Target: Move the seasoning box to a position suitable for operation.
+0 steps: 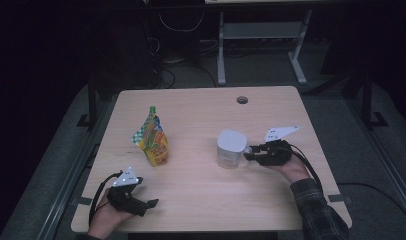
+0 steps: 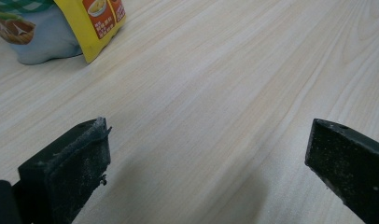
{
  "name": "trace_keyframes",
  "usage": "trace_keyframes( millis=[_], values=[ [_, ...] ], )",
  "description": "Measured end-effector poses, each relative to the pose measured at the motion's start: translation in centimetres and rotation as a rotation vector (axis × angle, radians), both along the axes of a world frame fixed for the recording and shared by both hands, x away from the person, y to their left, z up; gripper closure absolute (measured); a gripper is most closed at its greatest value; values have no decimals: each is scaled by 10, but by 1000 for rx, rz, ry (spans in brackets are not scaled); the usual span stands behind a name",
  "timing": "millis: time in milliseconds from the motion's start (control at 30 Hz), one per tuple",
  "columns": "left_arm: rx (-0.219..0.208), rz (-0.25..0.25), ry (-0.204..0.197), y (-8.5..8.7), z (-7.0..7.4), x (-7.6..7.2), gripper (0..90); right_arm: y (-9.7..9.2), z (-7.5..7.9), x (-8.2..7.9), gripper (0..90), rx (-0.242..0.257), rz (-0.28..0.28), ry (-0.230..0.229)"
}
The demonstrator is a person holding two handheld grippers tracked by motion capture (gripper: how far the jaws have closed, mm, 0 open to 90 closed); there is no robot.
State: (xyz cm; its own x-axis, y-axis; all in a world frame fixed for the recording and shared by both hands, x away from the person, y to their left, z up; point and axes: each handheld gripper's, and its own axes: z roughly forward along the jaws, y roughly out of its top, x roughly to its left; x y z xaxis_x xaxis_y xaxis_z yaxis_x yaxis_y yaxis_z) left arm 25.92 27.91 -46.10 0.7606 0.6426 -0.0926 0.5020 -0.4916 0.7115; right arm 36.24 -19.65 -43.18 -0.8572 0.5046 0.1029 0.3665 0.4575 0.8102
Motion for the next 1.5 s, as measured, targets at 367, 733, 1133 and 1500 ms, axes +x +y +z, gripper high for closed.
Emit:
trace_keyframes(
  millis=[367,733,1133,1500],
  values=[
    [4,-3,2,0,0,0,0,4,0,-1,661,-11,0,-10],
    [-6,5,4,0,0,0,0,8,3,-9,688,-64,8,-63],
    [1,0,5,0,0,1,0,-7,4,-26,689,-61,-2,-79],
    [0,1,2,-1,-1,1,0,-17,6,-52,689,-67,10,-81]
  ],
)
